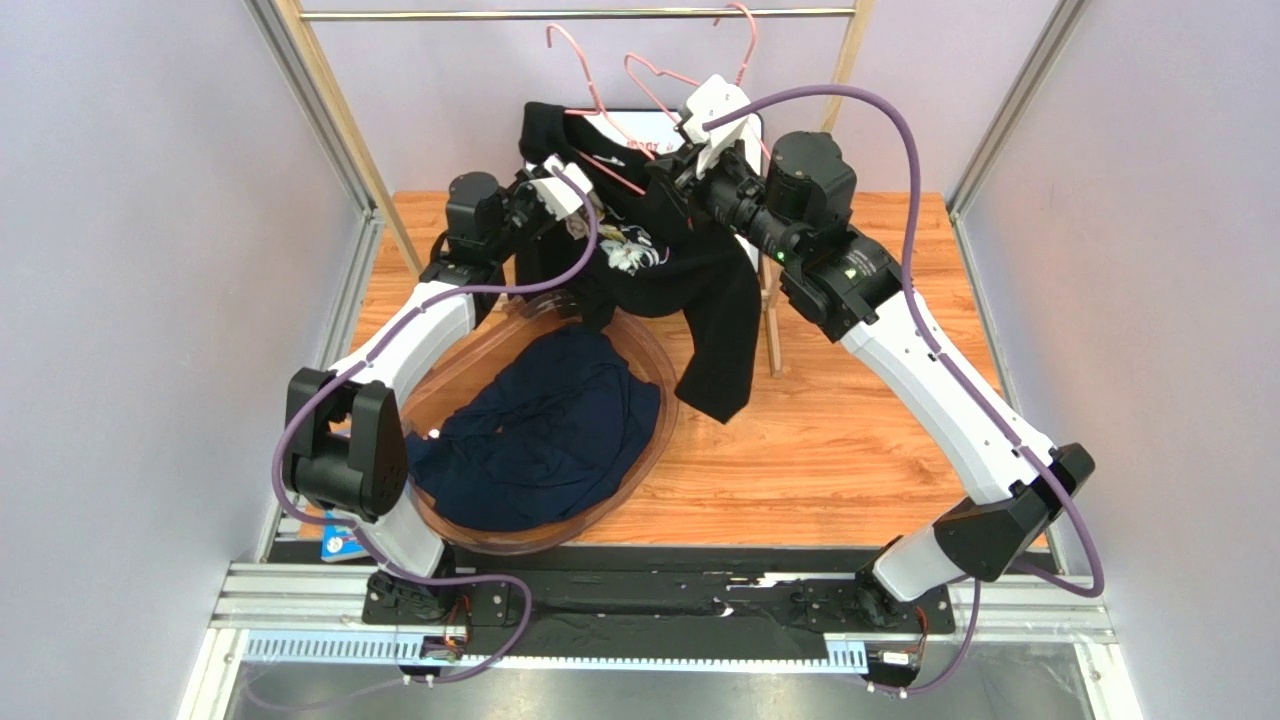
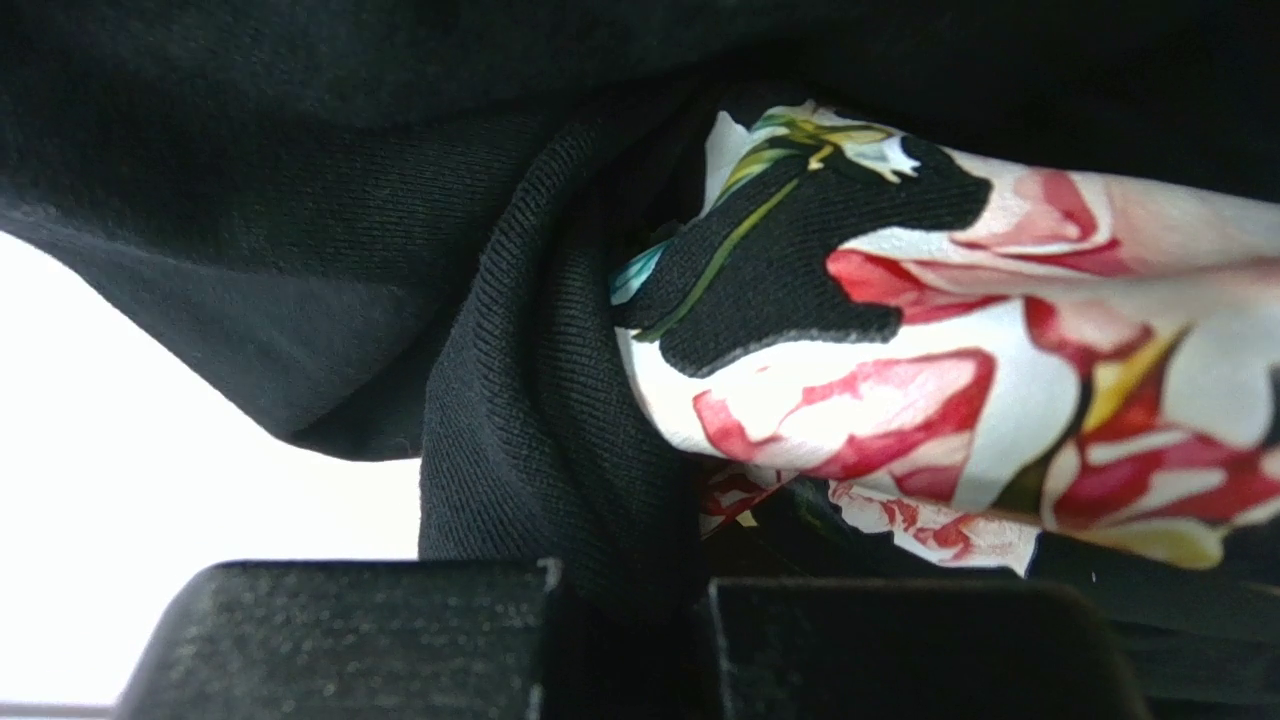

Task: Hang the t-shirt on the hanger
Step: Place the hanger at the clothesline.

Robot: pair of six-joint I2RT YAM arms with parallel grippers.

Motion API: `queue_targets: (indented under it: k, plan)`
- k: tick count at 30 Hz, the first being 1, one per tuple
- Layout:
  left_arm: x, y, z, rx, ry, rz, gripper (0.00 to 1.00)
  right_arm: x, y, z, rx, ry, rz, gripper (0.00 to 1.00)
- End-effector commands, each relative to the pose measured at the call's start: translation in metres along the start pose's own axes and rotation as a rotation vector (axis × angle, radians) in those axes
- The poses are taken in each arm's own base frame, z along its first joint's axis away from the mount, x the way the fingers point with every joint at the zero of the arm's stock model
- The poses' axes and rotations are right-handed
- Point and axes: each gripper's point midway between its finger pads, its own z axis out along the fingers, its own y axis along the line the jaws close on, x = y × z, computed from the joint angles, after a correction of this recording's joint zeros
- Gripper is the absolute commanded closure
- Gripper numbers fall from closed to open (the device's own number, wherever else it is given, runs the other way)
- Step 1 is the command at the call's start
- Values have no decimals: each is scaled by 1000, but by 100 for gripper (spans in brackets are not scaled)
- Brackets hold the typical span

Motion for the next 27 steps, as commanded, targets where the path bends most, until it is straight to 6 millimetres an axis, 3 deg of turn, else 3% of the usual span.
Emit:
queue_targets:
  k: [1, 6, 10, 16, 20, 23, 27]
  plan:
    - [-33, 51, 3, -173, -101, 22, 100, -54, -17, -5, 61, -184, -57, 100]
    - [-33, 54, 9, -183, -104, -46, 100, -55, -30, -1, 132, -219, -84, 100]
    - [-37, 57, 13, -190, -123, -50, 100, -54, -28, 3, 128, -259, -132, 100]
    - [-44, 82, 18, -246, -133, -105, 100, -54, -31, 10, 148, -300, -232, 100]
    - [-61, 106, 18, -304, -177, -150, 100, -62, -33, 9, 164, -340, -281, 100]
    - [-65, 113, 20, -325, -191, -167, 100, -62, -35, 13, 170, -351, -318, 100]
    - [-52, 112, 27, -343, -157, -154, 100, -61, -36, 21, 177, -363, -374, 100]
